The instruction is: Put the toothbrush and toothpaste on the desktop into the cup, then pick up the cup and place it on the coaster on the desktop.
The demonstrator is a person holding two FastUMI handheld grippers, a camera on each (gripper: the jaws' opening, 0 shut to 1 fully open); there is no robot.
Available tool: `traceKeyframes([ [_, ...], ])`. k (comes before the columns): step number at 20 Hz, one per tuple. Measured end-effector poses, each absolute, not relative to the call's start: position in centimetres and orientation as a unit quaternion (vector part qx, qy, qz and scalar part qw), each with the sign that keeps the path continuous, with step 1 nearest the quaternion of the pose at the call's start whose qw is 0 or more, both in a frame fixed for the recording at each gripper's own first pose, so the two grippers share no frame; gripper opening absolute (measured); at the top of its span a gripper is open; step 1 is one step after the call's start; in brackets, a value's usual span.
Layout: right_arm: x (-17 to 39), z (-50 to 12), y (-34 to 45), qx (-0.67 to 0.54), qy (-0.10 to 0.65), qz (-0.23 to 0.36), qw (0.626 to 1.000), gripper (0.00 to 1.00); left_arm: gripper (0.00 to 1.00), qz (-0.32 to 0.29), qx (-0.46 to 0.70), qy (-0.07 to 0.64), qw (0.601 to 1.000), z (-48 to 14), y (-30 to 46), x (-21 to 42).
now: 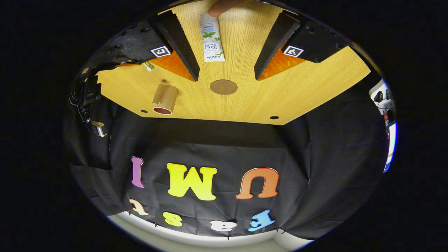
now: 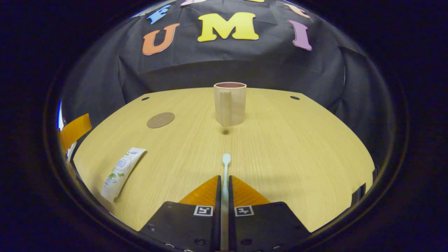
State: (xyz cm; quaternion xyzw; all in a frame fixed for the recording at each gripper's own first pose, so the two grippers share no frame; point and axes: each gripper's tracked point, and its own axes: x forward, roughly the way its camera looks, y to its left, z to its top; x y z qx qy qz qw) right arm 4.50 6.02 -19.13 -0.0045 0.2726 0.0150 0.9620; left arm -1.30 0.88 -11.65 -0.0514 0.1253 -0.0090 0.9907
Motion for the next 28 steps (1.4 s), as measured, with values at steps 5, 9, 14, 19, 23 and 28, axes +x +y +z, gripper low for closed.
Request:
traceKeyframes([
  [5,4.5,-18.8,5.0,-0.002,0.262,0.011,0.965,0.03,1.0,-0.01,-0.05,0.133,0.99,-12.2,0.4,-1.2],
  [9,4.1,-17.7,4.8,0.002,0.25,0.015,0.968,0.03,1.0,-0.011,-0.046,0.147,0.988,-13.0,0.0,-1.1],
  [14,3.3,-15.9,4.6,0.006,0.228,0.02,0.973,0.03,1.0,-0.019,-0.036,0.173,0.984,-14.8,-1.1,-1.3],
  [19,2.3,-13.8,4.5,-0.004,0.198,0.021,0.98,0.03,1.0,-0.028,-0.03,0.191,0.981,-16.3,-2.3,-1.5],
  [23,1.5,-11.6,4.5,-0.009,0.168,0.025,0.985,0.03,1.0,-0.032,-0.048,0.213,0.975,-17.4,-3.1,-1.3],
  [28,0.3,-8.1,4.7,-0.006,0.123,0.037,0.992,0.02,1.0,-0.016,-0.056,0.257,0.965,-19.9,-2.9,-1.1],
])
